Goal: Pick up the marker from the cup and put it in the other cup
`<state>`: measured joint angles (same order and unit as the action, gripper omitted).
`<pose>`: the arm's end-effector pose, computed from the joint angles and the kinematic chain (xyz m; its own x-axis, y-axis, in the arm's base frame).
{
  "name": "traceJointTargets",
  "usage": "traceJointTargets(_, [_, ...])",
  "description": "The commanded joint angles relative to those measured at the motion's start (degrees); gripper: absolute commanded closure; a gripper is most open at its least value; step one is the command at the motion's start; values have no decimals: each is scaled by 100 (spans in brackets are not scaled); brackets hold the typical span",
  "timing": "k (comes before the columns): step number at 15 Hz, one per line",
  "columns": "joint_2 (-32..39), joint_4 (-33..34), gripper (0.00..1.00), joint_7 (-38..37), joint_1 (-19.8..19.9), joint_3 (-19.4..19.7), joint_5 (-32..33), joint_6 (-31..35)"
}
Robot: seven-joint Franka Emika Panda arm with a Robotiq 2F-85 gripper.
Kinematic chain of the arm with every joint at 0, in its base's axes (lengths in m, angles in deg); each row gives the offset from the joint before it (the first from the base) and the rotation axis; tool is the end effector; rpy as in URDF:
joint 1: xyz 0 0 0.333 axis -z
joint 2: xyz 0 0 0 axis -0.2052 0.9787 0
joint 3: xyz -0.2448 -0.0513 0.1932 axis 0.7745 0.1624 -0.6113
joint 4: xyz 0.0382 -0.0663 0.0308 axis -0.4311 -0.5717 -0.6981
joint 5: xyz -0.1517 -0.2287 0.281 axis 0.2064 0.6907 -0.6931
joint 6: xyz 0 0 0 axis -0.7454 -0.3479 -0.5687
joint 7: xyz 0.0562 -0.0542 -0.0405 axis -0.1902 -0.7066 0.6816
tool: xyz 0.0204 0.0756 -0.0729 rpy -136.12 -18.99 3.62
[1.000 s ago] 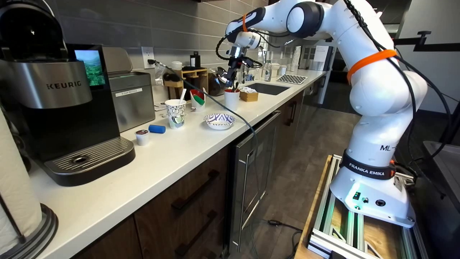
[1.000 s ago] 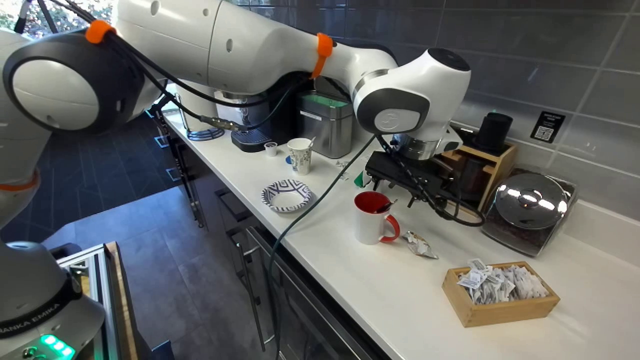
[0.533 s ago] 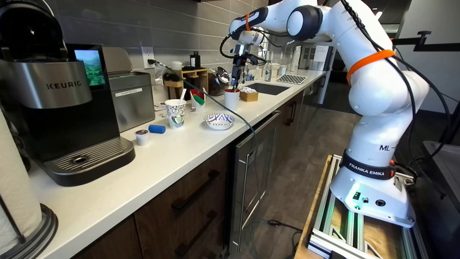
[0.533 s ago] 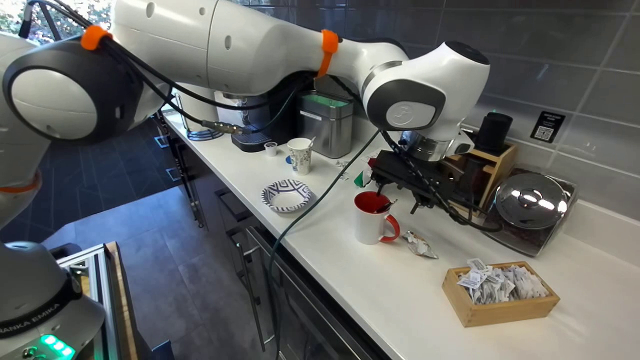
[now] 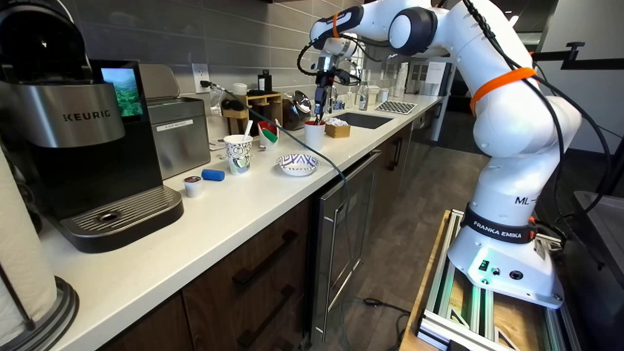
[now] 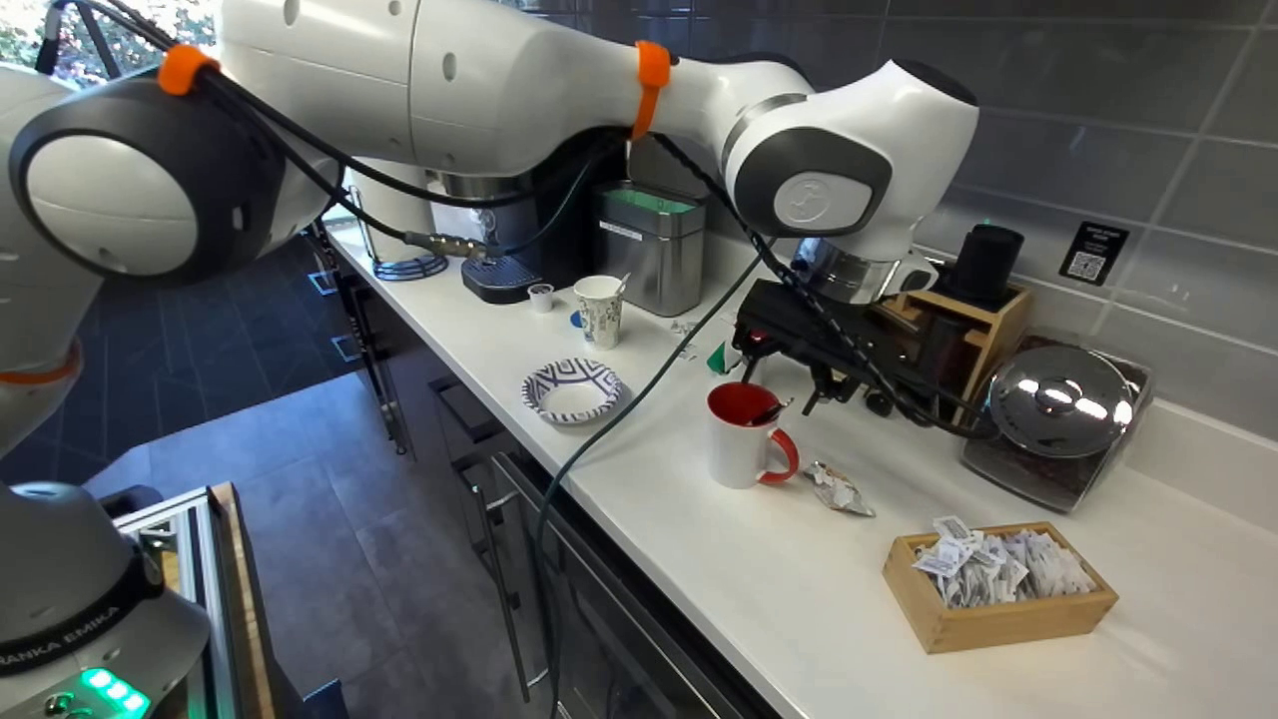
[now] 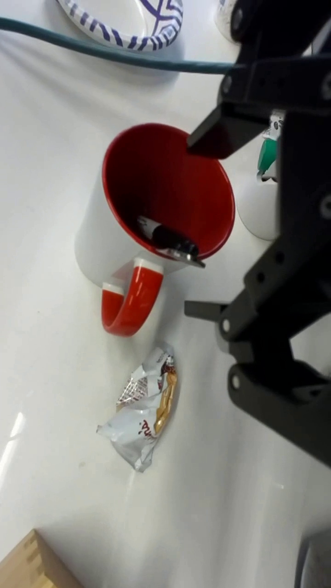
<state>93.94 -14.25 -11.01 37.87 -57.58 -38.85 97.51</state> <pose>0.6616 -0.3368 0.4046 0.9217 0.3710 0.1130 0.3870 -0.8991 -0.2047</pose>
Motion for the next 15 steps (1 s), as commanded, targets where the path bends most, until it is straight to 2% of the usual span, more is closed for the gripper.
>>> traceJointTargets(1, [47,68,21,27,-85,-25,78,-199])
traceJointTargets(10, [180,102,26,-114,-216,59,235,-195])
traceJointTargets(11, [201,110,32,-141,-222,68,252,-193])
traceJointTargets(14, [236,116,41,-154,-223,60,278,-209])
traceJointTargets(15, [245,117,52,-158,-223,61,283,-206])
